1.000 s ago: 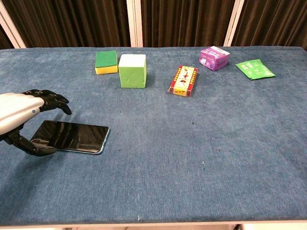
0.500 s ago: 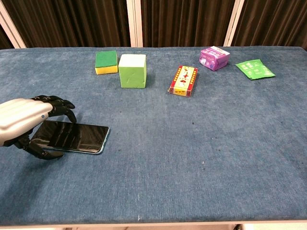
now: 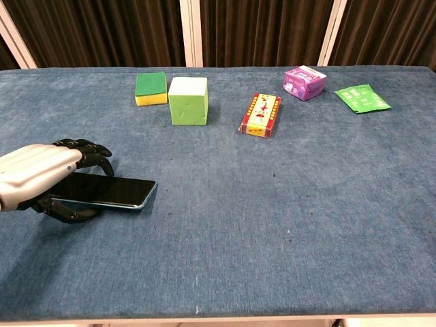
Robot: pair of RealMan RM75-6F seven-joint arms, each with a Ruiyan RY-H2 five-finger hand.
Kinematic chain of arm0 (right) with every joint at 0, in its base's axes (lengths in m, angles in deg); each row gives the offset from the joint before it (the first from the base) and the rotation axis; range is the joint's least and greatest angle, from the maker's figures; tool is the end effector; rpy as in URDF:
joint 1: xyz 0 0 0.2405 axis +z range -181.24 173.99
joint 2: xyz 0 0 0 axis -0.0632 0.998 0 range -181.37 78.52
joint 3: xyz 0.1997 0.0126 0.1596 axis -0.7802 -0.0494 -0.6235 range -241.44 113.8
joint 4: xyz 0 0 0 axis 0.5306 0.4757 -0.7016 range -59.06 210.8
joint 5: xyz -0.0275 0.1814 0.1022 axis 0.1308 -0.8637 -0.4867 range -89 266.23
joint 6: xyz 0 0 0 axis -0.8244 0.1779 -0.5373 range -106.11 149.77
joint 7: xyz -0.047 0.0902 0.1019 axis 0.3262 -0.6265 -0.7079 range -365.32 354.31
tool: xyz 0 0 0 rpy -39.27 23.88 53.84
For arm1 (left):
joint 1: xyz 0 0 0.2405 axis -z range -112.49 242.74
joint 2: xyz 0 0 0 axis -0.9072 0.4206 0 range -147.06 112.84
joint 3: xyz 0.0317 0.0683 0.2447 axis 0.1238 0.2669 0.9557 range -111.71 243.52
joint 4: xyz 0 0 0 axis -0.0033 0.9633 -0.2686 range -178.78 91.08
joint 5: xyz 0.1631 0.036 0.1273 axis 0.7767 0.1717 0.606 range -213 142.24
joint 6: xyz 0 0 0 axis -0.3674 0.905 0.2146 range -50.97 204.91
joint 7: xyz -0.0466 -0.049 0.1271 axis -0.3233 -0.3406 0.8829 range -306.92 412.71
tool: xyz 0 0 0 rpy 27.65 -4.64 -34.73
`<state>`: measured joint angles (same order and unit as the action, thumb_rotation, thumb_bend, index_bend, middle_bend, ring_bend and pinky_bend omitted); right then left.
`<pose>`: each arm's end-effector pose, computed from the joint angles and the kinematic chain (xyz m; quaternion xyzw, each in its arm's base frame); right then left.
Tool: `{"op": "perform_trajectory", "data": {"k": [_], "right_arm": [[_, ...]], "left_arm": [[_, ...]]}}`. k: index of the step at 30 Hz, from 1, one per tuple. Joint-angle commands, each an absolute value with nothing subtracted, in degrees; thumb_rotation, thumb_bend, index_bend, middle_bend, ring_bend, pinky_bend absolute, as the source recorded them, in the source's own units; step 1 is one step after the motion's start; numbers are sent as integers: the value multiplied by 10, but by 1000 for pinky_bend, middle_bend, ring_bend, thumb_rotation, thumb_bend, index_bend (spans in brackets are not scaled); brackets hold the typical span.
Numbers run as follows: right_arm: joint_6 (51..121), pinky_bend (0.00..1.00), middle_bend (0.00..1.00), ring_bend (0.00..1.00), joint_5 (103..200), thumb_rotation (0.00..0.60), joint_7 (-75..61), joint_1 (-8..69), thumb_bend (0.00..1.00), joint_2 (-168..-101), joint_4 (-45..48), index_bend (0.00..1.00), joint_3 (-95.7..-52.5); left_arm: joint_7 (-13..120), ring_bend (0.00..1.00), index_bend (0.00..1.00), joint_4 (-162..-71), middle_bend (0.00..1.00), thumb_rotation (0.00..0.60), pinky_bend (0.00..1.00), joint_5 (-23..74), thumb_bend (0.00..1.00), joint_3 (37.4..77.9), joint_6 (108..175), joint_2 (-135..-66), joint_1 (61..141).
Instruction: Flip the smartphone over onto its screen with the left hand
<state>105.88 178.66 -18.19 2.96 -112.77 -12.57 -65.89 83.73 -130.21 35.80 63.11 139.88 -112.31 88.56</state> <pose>-0.3156 -0.1887 0.1735 0.6038 -0.4056 0.4273 0.5369 -0.2120 0.2384 -0.0531 -0.7436 -0.3973 -0.2982 0.4476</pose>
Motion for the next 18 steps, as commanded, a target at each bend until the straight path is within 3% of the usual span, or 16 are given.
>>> {"op": "perform_trajectory", "data": {"k": [1,8,18], "right_arm": [[1059,0,0,0,1786,600,-182,29,148,-1128,-125,0,-659],[1060,0,0,0,1786,600,-185,28,149,-1128,-123,0,-658],[1062,0,0,0,1786,600,-195,25,149,-1132,-115,0,-656]], "left_arm": [[822,0,428,-1295,92,600,40,364,401,631,1402,-1126,887],[786,15,509,-1306,145,600,40,383,530,636,1412,-1113,884],[775,15,508,-1366,146,600,40,343,551,631,1356,-1055,908]]}}
